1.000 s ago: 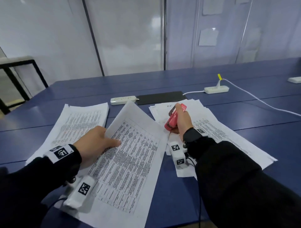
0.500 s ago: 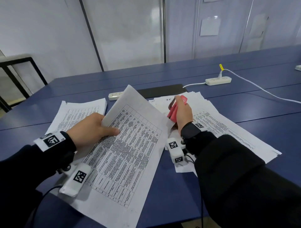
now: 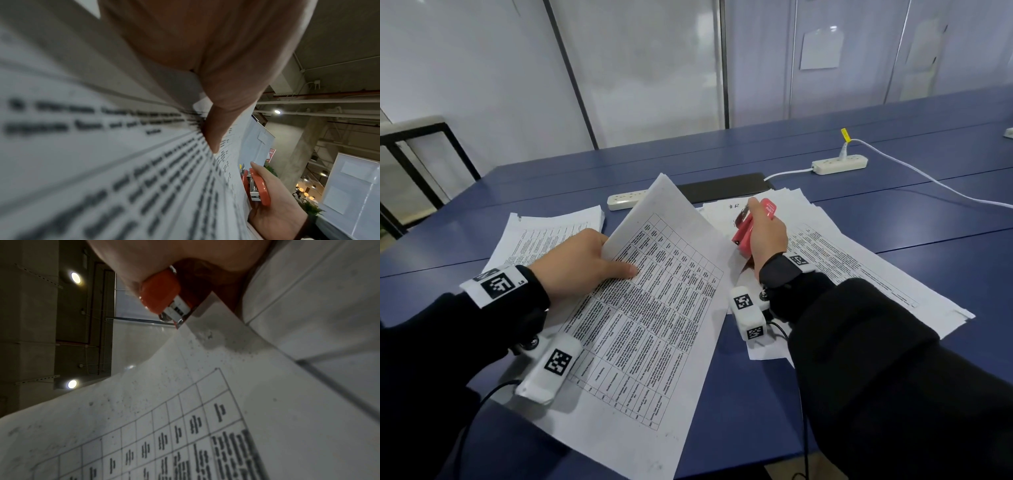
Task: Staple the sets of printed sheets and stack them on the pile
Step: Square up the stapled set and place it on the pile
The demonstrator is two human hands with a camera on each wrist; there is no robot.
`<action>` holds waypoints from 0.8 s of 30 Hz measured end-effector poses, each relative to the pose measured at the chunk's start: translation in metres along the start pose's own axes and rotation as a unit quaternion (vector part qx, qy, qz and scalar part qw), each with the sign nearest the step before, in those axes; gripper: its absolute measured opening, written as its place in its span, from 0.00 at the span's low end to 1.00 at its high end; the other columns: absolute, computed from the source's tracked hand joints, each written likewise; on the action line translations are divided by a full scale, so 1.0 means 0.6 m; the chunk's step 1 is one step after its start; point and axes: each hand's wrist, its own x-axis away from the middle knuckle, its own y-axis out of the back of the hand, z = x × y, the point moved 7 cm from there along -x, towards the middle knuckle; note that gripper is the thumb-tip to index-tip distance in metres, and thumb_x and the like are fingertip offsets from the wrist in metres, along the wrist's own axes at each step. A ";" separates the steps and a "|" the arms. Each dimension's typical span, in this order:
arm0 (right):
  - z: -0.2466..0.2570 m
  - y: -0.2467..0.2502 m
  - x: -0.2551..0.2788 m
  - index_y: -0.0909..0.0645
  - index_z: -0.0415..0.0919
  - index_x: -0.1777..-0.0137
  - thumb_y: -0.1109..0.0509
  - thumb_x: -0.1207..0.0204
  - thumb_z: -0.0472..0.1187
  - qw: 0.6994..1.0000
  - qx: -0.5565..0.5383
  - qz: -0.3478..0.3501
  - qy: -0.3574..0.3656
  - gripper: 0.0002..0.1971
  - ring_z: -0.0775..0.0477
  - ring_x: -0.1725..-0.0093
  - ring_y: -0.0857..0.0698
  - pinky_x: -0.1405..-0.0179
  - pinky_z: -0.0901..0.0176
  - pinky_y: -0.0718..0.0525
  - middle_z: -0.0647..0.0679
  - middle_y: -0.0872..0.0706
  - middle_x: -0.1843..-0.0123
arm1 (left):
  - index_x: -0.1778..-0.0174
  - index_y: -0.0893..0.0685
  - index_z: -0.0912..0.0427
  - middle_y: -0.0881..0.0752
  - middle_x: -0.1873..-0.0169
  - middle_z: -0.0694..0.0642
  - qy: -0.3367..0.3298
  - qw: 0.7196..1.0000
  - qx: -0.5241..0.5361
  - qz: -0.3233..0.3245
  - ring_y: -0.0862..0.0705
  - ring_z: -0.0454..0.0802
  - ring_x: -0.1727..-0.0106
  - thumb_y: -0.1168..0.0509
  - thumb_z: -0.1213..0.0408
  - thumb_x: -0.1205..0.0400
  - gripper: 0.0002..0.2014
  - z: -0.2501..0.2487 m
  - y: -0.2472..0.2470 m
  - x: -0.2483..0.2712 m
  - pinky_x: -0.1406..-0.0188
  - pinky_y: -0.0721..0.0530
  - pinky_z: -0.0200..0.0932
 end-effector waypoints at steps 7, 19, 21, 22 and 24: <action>-0.005 0.009 -0.011 0.16 0.44 0.58 0.29 0.25 0.66 1.000 -0.007 -0.024 -0.001 0.23 0.40 0.48 0.11 0.35 0.39 0.14 0.45 0.11 0.55 | 0.51 0.06 0.58 0.05 0.61 0.56 -0.005 0.999 0.035 0.007 0.05 0.58 0.61 0.23 0.60 0.18 0.06 -0.003 -0.004 0.005 0.50 0.08 0.53; 0.018 0.002 -0.003 0.21 0.45 0.66 0.28 0.20 0.62 0.999 0.025 -0.027 0.021 0.22 0.37 0.55 0.12 0.48 0.50 0.12 0.48 0.17 0.66 | 0.51 0.07 0.59 0.05 0.62 0.57 -0.009 0.999 0.033 0.005 0.05 0.59 0.61 0.23 0.60 0.18 0.06 -0.005 -0.004 0.007 0.47 0.07 0.58; 0.009 0.000 0.003 0.21 0.44 0.65 0.26 0.21 0.61 1.000 0.021 -0.006 -0.004 0.22 0.42 0.62 0.14 0.63 0.62 0.15 0.47 0.17 0.65 | 0.51 0.07 0.58 0.05 0.61 0.55 -0.008 0.999 0.030 0.007 0.05 0.57 0.61 0.23 0.59 0.18 0.06 -0.001 -0.003 0.007 0.46 0.08 0.57; 0.004 -0.003 0.003 0.19 0.42 0.63 0.24 0.26 0.64 1.000 0.008 0.008 -0.016 0.23 0.42 0.62 0.14 0.63 0.59 0.13 0.46 0.15 0.65 | 0.51 0.07 0.58 0.05 0.61 0.55 -0.007 0.999 0.032 0.008 0.05 0.57 0.61 0.23 0.59 0.18 0.06 0.002 -0.003 0.008 0.47 0.08 0.56; -0.005 -0.010 0.004 0.14 0.41 0.60 0.24 0.33 0.67 0.998 -0.013 0.041 -0.042 0.26 0.38 0.61 0.12 0.56 0.48 0.10 0.45 0.12 0.66 | 0.50 0.07 0.58 0.05 0.60 0.55 0.000 0.999 0.042 0.008 0.05 0.56 0.61 0.23 0.60 0.18 0.06 0.010 0.000 0.007 0.50 0.08 0.52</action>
